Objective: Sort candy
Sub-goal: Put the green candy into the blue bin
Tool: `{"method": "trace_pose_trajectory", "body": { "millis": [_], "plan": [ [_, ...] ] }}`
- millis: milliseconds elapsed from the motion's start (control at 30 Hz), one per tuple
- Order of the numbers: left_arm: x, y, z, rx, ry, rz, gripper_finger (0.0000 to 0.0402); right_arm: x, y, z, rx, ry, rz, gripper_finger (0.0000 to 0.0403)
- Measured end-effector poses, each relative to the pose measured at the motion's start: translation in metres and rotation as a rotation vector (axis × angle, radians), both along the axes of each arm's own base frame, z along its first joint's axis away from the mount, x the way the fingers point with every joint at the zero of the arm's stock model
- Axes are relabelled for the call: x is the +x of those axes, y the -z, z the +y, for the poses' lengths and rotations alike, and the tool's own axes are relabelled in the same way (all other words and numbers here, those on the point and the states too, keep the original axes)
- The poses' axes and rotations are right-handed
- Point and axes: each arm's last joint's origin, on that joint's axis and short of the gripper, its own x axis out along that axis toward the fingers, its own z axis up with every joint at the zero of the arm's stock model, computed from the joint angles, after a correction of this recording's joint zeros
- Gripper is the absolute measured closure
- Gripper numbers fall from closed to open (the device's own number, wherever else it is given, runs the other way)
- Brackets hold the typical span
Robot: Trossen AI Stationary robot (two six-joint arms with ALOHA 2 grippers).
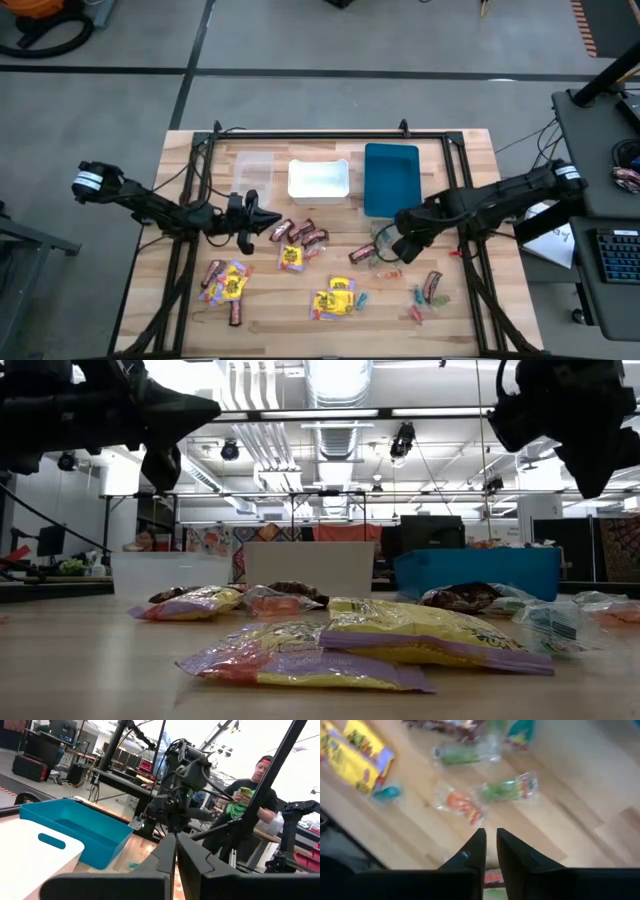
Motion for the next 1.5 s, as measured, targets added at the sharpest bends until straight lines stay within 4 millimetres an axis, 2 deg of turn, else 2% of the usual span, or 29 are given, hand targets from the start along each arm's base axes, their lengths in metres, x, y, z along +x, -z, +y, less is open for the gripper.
{"method": "trace_pose_trajectory", "body": {
  "millis": [200, 367, 467, 600, 667, 800, 1000, 1100, 1200, 1500],
  "plan": [
    [0.0, 0.001, 0.0, 0.001, 0.0, 0.005, 0.0402, 0.016, 0.01, 0.012, -0.002, -0.055, 0.066, 0.0284],
    [0.0, 0.001, 0.0, 0.001, 0.0, 0.004, 0.0402, 0.026, 0.029, 0.016, -0.072, -0.086, 0.135, 0.0219],
    [0.0, 0.001, 0.0, 0.001, 0.0, 0.004, 0.0402, 0.031, 0.04, 0.019, -0.129, -0.28, 0.121, 0.0194],
    [0.0, 0.001, 0.0, 0.001, 0.0, 0.004, 0.0402, 0.029, 0.052, 0.035, -0.216, -0.725, 0.077, 0.0184],
    [0.0, 0.001, 0.0, 0.001, 0.0, 0.004, 0.0402, 0.028, 0.057, 0.04, -0.287, -0.854, 0.081, 0.0184],
    [0.0, 0.001, 0.0, 0.001, 0.0, 0.004, 0.0402, 0.03, 0.065, 0.043, -0.392, -0.969, 0.106, 0.0184],
    [0.001, 0.0, 0.0, 0.001, -0.001, 0.004, 0.0402, 0.037, 0.083, 0.045, -0.399, -1.037, 0.137, 0.0184],
    [0.001, -0.001, 0.0, 0.003, -0.002, 0.0, 0.0402, 0.042, 0.093, 0.047, -0.399, -1.052, 0.132, 0.0192],
    [0.001, -0.001, 0.0, 0.006, -0.003, 0.001, 0.0402, 0.044, 0.099, 0.047, -0.39, -1.06, 0.15, 0.0219],
    [0.002, -0.001, 0.0, 0.007, -0.004, 0.003, 0.0402, 0.044, 0.098, 0.047, -0.397, -1.06, 0.148, 0.0373]
  ]
}}
